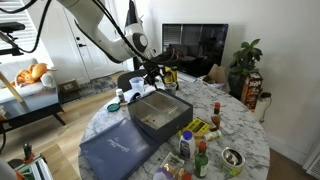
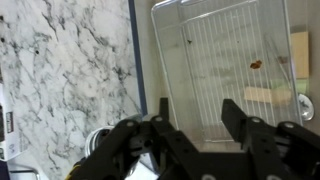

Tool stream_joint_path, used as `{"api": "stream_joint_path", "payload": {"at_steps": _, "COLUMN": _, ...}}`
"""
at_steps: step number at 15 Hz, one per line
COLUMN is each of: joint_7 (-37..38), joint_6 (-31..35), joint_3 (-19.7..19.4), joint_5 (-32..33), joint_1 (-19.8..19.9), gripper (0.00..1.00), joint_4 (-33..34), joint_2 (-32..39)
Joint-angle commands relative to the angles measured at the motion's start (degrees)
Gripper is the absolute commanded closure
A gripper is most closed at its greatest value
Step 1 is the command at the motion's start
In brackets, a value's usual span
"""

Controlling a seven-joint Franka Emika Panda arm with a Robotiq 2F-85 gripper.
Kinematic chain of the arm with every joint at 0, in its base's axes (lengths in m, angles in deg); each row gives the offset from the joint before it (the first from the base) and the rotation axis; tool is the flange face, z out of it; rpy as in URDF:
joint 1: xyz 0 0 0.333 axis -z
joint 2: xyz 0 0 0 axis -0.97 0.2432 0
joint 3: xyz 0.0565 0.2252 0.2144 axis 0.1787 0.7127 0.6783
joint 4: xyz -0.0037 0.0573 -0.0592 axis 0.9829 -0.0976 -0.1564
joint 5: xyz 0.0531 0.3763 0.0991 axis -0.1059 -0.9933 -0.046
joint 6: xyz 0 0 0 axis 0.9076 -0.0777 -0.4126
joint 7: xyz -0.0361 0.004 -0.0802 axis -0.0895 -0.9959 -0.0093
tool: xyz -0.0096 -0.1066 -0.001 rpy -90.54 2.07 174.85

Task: Pick up the crisper drawer and put it in the shoe box, pick up the frost cold cup and put it in the crisper drawer that is in the shoe box

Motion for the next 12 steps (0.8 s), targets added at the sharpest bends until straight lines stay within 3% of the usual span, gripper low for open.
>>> {"api": "stream_joint_path", "payload": {"at_steps": 1, "joint_7": 9.7, "joint_6": -5.6, "joint_3": -1.3, "joint_5": 0.0, "joint_1": -0.8, "gripper": 0.09, "joint_4": -5.1, "joint_2": -8.0}}
{"api": "stream_joint_path", "payload": {"at_steps": 3, "joint_7": 14.4, "joint_6": -8.9, "joint_3": -1.1, "joint_5": -0.5, "joint_1": -0.1, "gripper": 0.0, "joint_4": -8.7, "joint_2": -12.1}}
{"api": "stream_joint_path", "payload": {"at_steps": 7, "joint_7": 21.3, "joint_6": -13.5, "joint_3": -1.2, "joint_5": -3.9, "joint_1": 1.9, "gripper": 0.0, "joint_4": -18.4, "joint_2": -20.4}}
{"api": "stream_joint_path", "payload": {"at_steps": 12, "joint_7": 23.7, "joint_6": -12.9, "joint_3": -2.8, "joint_5": -14.8, "joint_1": 4.3, "gripper": 0.0, "joint_4": -31.6, "joint_2": -28.4}}
